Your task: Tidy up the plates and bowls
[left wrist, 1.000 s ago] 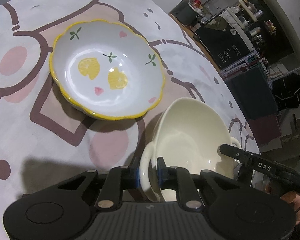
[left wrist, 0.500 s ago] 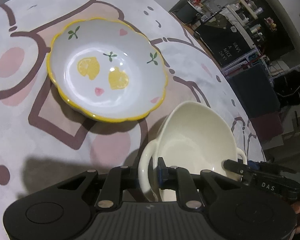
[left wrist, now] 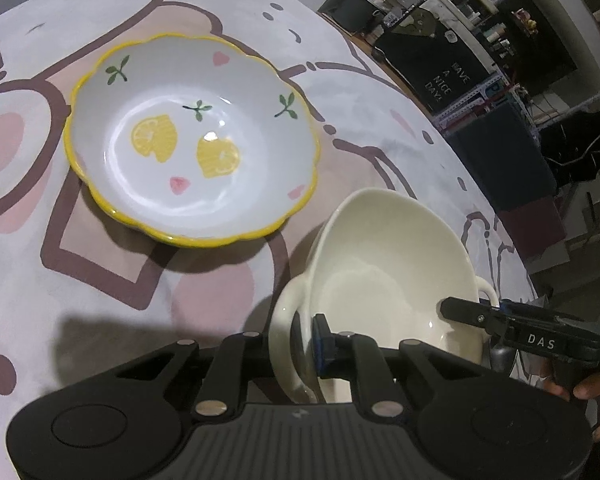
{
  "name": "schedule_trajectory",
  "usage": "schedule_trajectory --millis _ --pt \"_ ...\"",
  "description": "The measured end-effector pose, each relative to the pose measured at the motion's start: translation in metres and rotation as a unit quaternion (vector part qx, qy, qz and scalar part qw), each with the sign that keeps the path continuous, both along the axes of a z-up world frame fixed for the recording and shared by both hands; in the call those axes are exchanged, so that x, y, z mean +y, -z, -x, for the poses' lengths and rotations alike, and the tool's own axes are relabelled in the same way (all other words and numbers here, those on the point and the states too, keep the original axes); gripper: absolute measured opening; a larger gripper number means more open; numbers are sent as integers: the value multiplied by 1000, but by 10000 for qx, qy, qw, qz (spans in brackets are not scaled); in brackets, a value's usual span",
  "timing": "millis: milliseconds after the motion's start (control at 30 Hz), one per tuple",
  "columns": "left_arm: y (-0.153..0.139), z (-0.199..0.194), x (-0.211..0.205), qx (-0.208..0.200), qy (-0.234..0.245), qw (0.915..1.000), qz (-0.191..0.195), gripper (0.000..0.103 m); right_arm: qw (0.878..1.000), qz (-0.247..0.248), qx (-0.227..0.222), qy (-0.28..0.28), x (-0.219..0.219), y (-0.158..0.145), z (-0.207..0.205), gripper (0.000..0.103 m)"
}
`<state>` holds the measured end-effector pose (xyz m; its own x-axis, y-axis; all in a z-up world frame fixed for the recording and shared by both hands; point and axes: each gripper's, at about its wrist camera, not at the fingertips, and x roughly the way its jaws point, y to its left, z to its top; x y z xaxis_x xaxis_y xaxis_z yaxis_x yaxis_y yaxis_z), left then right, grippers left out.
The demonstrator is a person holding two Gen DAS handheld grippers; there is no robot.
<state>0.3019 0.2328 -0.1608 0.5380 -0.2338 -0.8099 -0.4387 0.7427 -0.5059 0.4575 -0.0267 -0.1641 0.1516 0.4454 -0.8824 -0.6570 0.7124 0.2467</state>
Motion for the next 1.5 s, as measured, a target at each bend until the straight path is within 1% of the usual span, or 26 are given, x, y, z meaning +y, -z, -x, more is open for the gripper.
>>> schedule_trajectory --millis 100,267,400,533,700,933,1100,1300,1500 --pt "-1 0 0 5 52 10000 -42 15 9999 34 -126 13 1 -2 4 40" --pt "-3 -1 -1 77 161 9994 -296 16 9998 14 -184 124 -2 -3 12 39" --pt "-8 4 1 70 188 9992 -337 16 9996 -50 -207 179 -5 -4 21 38" --pt "-17 11 -1 -5 241 9990 -375 16 9993 -160 -183 278 -11 -7 33 37" --pt "-34 20 -10 -193 320 9985 -389 16 9979 -291 -271 511 -25 -24 51 37" --pt "-61 35 -34 -494 553 9964 -401 16 9939 -436 -480 895 -58 -56 81 36" --pt "-76 46 -55 -681 715 9945 -344 16 9893 -532 -641 1200 -87 -80 109 35" --pt "-89 56 -90 -834 1035 9907 -284 16 9821 -547 -818 1606 -123 -98 139 35" --pt "-93 61 -129 -878 1439 9853 -267 17 9735 -505 -885 2045 -168 -109 171 35"
